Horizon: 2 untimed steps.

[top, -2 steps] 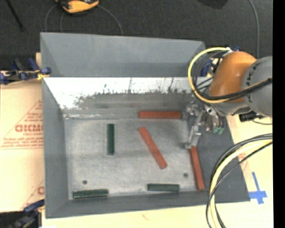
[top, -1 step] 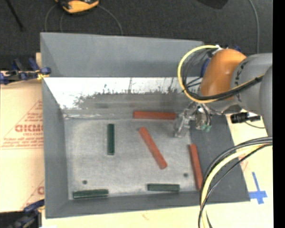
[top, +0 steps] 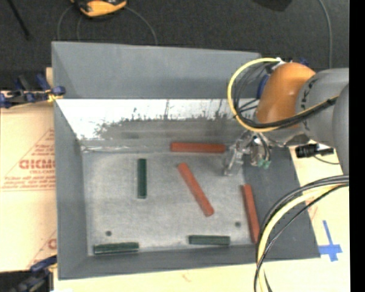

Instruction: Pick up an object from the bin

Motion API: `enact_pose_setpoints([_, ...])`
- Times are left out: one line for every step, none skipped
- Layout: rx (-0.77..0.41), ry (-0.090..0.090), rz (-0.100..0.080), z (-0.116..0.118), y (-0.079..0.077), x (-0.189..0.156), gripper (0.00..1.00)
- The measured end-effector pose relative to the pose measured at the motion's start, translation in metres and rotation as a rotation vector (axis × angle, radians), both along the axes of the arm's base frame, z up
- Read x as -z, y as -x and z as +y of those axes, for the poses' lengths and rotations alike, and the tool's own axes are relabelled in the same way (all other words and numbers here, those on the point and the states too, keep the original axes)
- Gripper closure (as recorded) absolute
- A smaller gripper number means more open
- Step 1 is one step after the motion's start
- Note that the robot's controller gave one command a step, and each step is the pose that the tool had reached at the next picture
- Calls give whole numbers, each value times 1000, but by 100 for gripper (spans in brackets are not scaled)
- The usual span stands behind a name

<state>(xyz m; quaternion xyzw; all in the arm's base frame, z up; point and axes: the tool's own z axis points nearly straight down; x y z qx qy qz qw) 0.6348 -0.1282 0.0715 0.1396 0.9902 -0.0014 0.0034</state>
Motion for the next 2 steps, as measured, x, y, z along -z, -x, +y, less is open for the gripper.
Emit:
enact_pose_setpoints([1, -1, 6, 0, 4, -3, 100])
enact_pose_setpoints([-136, 0, 1, -17, 0, -58, 100])
